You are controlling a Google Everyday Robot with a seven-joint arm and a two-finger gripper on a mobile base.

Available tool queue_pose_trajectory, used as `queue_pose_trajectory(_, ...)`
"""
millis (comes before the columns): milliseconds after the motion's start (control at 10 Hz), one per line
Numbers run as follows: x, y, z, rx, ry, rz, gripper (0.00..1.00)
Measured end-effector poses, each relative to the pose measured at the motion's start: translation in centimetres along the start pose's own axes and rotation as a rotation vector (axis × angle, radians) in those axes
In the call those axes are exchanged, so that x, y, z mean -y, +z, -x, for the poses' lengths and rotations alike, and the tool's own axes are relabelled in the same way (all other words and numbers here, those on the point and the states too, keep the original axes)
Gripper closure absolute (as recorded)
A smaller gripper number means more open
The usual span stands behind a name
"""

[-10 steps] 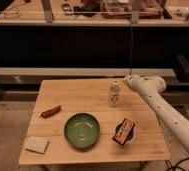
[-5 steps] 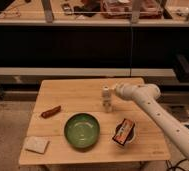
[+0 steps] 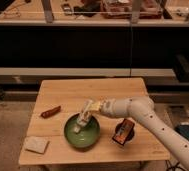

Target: Knock the bottle over

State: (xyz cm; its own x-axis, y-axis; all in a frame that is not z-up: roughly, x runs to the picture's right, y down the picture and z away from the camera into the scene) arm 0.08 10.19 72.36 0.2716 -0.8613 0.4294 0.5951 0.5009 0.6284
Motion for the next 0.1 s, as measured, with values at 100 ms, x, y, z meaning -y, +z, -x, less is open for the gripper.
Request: queue_pose_trajectory(100,0.08,0.06,0.07,0.002,-0.001,-0.001,0.49)
